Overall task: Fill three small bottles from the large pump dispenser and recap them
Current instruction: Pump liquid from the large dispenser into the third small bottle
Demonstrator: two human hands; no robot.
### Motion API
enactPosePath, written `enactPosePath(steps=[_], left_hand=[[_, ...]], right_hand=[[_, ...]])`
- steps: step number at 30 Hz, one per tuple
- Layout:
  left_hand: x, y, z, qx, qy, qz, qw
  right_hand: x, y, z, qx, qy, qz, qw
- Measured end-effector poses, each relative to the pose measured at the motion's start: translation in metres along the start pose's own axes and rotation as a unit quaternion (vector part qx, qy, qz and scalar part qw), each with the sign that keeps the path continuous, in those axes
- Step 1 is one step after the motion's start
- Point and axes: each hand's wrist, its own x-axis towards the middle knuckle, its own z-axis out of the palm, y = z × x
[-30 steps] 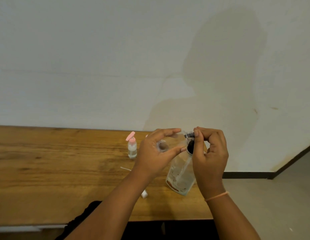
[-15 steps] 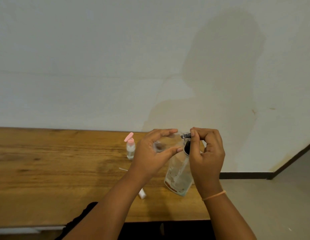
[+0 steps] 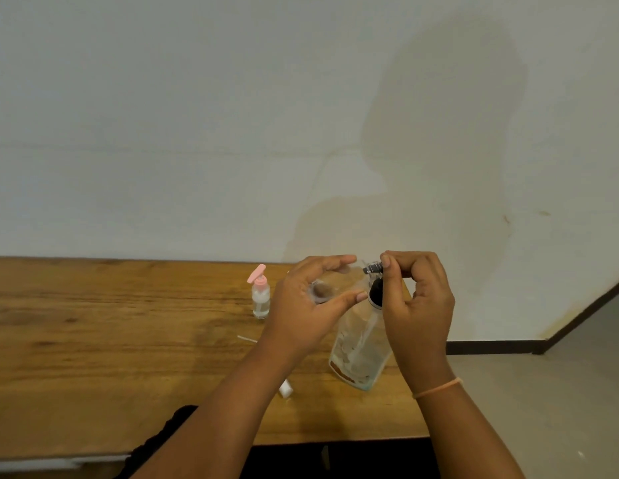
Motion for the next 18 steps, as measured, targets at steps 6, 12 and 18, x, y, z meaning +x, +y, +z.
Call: enactPosePath(steps=[6, 12, 18], left_hand=[[-0.0026, -0.0058, 0.0004, -0.006, -0.005, -0.020, 1.000], [-0.0036, -0.0027, 0.0009, -0.006, 0.006, -0.005, 1.000], [-0.0022, -0.0020, 0.0009, -0.002, 0.000, 0.000, 1.000]], right_hand=[[-0.0091, 0.0009, 0.0020, 0.035, 0.004, 0.028, 0.999], [-0.0087, -0.0059, 0.0022, 0.057, 0.009, 0.061, 0.997], [-0.0046, -0.0054, 0.0010, 0.046, 0.007, 0.043, 0.998]])
